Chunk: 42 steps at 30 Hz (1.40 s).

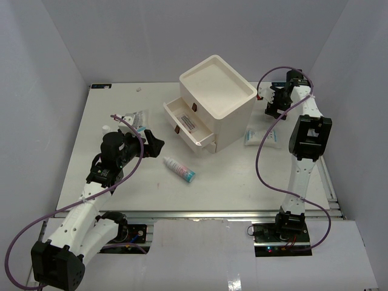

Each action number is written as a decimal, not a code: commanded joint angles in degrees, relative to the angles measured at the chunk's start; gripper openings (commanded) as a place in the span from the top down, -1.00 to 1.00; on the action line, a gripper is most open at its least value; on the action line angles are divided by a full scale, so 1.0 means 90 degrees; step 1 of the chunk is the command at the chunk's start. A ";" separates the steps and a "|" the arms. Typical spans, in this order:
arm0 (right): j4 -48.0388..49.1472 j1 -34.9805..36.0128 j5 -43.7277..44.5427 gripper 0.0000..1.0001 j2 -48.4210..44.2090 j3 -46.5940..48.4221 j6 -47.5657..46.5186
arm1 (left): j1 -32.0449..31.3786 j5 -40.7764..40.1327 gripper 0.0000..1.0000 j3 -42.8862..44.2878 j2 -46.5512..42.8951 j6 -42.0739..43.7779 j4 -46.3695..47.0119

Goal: Organize the makeup

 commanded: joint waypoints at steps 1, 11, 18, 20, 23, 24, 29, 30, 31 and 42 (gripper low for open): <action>0.0104 -0.0053 -0.0089 -0.81 0.0231 0.0296 0.0000 | 0.0046 0.0013 -0.96 -0.0008 -0.0105 -0.0011 0.0104; 0.0114 -0.0060 -0.0132 -0.80 0.0556 0.0616 0.0022 | 0.0046 -0.0040 -0.96 -0.0001 -0.0085 -0.0011 0.0087; 0.0013 -0.0053 -0.0033 -0.85 0.0773 0.0743 -0.0083 | 0.0046 -0.0083 -0.96 -0.0001 -0.0075 -0.0001 0.0087; -0.0043 -0.0054 0.0009 -0.90 0.0824 0.0752 -0.0117 | 0.0055 -0.0087 -0.96 -0.0001 -0.0066 -0.0002 0.0087; -0.0132 -0.0054 0.0094 -0.97 0.0892 0.0793 -0.0137 | 0.0055 -0.0077 -0.96 -0.0001 -0.0055 -0.0002 0.0078; -0.0174 -0.0061 0.0121 -0.98 0.0940 0.0841 -0.0144 | 0.0055 -0.0077 -0.96 -0.0001 -0.0048 -0.0002 0.0078; -0.0610 -0.0063 0.0177 -0.86 0.1111 0.1114 -0.0251 | 0.0055 -0.0106 -0.96 -0.0001 -0.0056 -0.0008 0.0078; -0.0681 -0.0062 0.0174 -0.85 0.1104 0.1094 -0.0302 | 0.0055 -0.0106 -0.96 -0.0001 -0.0056 -0.0002 0.0077; -0.0753 -0.0057 0.0194 -0.83 0.1104 0.1093 -0.0351 | 0.0055 -0.0106 -0.96 -0.0001 -0.0056 -0.0002 0.0072; -0.1264 -0.0053 0.0255 -0.58 0.1028 0.1041 -0.0613 | 0.0055 -0.0099 -0.96 -0.0011 -0.0056 -0.0001 0.0078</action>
